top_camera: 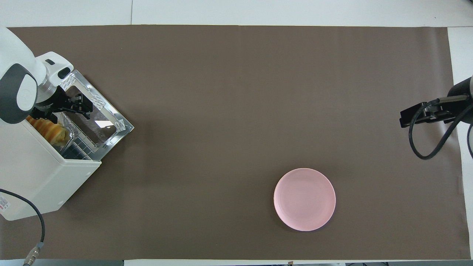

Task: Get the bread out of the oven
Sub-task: 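Grasp the foil tray edge inside the oven with the left gripper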

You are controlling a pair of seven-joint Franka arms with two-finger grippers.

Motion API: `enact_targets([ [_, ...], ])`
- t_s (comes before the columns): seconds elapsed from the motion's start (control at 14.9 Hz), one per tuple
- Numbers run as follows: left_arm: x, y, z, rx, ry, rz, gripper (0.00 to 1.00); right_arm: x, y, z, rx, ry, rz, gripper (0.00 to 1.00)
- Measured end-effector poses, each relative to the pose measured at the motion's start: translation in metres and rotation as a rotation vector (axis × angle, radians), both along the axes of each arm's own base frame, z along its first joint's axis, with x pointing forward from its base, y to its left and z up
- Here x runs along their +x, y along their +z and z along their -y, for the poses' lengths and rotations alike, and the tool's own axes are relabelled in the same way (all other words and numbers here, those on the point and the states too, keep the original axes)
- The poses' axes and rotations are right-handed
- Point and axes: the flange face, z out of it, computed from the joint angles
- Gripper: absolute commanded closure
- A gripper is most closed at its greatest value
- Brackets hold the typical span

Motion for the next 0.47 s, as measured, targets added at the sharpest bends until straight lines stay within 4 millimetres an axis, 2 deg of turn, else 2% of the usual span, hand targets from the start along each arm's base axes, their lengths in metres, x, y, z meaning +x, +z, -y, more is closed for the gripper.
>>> enact_targets([
  [0.27,-0.010,-0.011,-0.001,0.000,0.015,0.002,0.53,0.000,0.000,0.000,0.000,0.000,0.000,0.00],
  [0.47,-0.016,-0.015,-0.003,0.002,0.021,-0.004,0.74,0.000,0.000,0.000,0.000,0.000,0.000,0.00],
])
